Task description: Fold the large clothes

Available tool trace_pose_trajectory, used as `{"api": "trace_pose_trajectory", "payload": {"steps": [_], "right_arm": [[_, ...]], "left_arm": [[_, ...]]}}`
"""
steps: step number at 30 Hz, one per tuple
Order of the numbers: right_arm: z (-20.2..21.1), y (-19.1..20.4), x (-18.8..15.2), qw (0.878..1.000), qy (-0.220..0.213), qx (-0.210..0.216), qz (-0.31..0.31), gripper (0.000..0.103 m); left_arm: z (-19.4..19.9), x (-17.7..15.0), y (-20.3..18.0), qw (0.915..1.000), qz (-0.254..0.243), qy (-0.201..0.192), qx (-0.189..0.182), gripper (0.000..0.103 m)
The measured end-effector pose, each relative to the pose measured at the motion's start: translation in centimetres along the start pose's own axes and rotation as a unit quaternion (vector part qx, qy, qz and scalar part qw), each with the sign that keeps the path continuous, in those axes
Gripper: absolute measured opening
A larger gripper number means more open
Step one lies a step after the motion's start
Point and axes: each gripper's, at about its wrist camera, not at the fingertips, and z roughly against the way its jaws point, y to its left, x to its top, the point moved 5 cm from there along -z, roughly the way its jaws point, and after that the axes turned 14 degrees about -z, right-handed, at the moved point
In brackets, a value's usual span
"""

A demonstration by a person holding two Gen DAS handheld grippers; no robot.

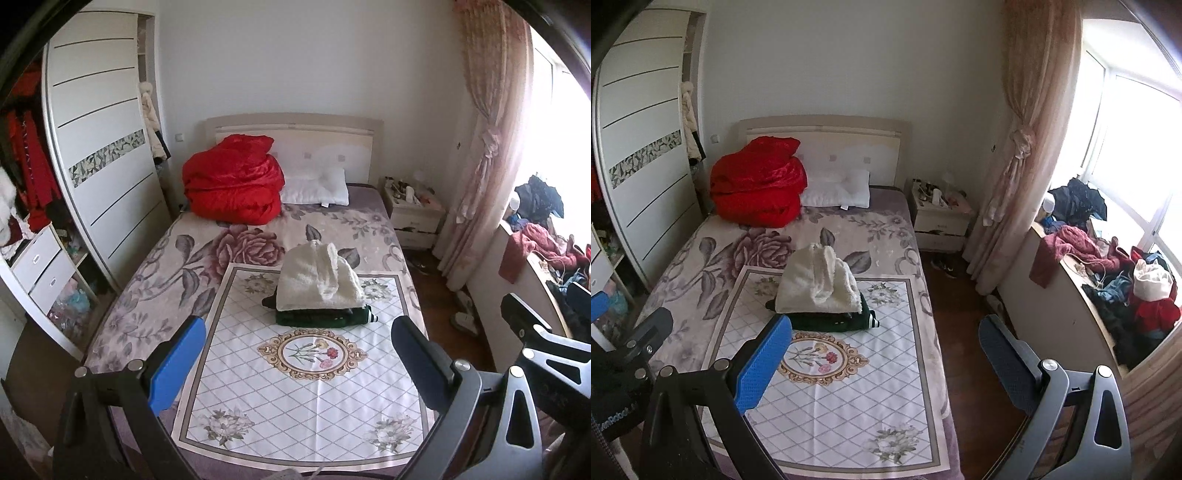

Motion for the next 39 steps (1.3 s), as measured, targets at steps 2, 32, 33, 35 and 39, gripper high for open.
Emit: {"api": "trace_pose_trajectory", "payload": {"steps": [2,32,33,35,39], "right_arm": [[0.4,0.0,0.1,1.0,-0.002,0.002,0.002,0.103],[-0.7,0.2,2.0,1.0,0.001,0.03,0.001,0.103],[-0.6,0.3,1.9,1.0,0.0,0.031,0.001,0.103],[-0.5,0.3,1.8,1.0,0.0,0.031,0.001,0.103],[-0.3,0.3,1.6,1.0,-0.001,0.03,0.002,0.103]], "left_arm": [[0.4,-0.1,-0.1,1.0,0.002,-0.002,0.002,0.102],[1.0,0.6,1.3,0.9993,0.011,-0.021,0.028,0.103],[1.0,0.7,1.3,0.9993,0.012,-0.021,0.028,0.103],[1.1,0.6,1.3,0.9994,0.01,-0.021,0.027,0.103],[1.1,0.6,1.5,0.9993,0.011,-0.021,0.028,0.103]]}}
